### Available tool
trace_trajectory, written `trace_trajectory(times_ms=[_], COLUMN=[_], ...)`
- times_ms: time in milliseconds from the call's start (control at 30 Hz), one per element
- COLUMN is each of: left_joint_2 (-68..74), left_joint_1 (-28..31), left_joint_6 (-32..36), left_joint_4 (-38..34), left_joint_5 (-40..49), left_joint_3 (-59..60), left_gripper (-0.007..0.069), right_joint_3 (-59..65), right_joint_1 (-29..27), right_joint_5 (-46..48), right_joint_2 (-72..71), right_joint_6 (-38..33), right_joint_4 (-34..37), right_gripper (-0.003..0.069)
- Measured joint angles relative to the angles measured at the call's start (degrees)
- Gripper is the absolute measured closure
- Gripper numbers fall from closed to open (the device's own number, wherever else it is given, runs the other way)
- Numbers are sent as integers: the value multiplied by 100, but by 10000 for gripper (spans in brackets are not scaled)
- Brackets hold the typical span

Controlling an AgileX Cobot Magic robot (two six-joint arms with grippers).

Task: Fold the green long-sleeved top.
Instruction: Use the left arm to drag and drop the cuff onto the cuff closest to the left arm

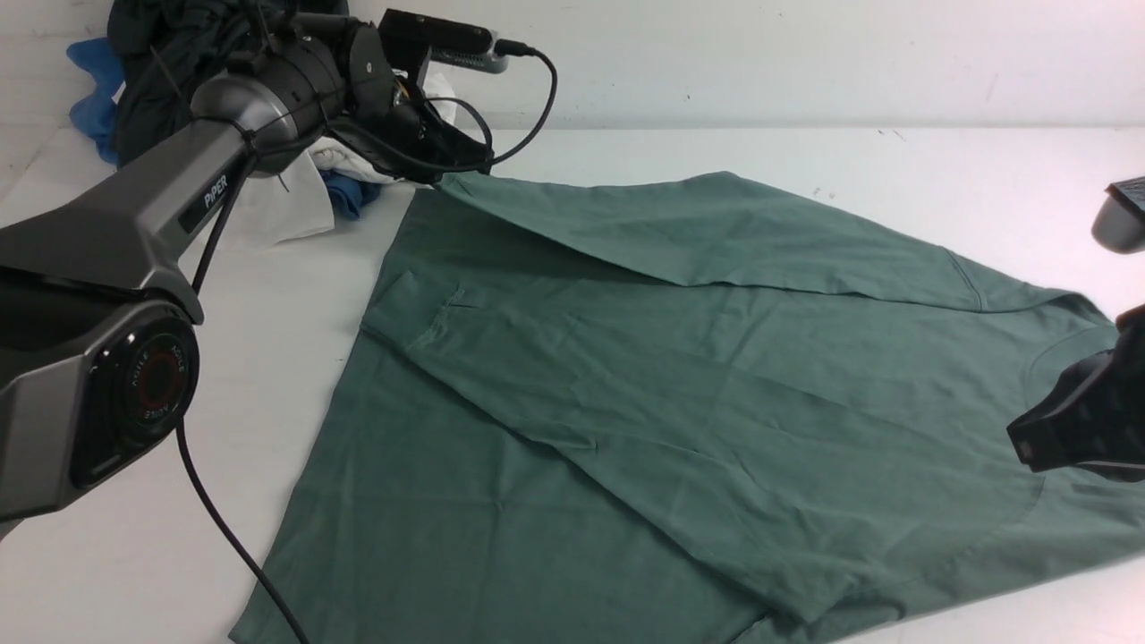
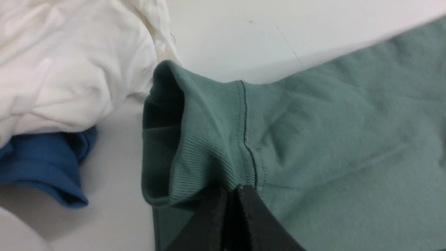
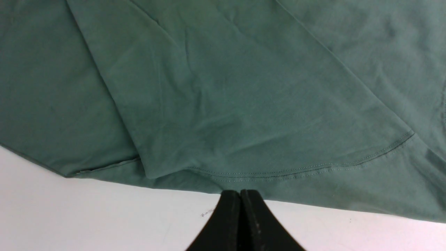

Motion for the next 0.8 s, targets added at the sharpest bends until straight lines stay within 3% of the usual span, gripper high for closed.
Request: trace_trajectory(times_ms=[433,633,800], left_joint_2=[-1087,-1496,-2020], left_joint_1=[-221,-221,-228], left_joint_6=[225,283,283], left_joint_4=[632,541,440], left_joint_5=[2434,2522,2527], left_joint_3=[0,197,1161], left_gripper=[620,620,620], right_joint_3=[0,0,0], right_joint_1=[0,0,0], right_joint_5=[17,107,214], right_joint_2=[0,0,0], right_joint_6=[-36,-75,-98], right_joint_4=[-41,-49,-62], right_gripper=[674,674,674])
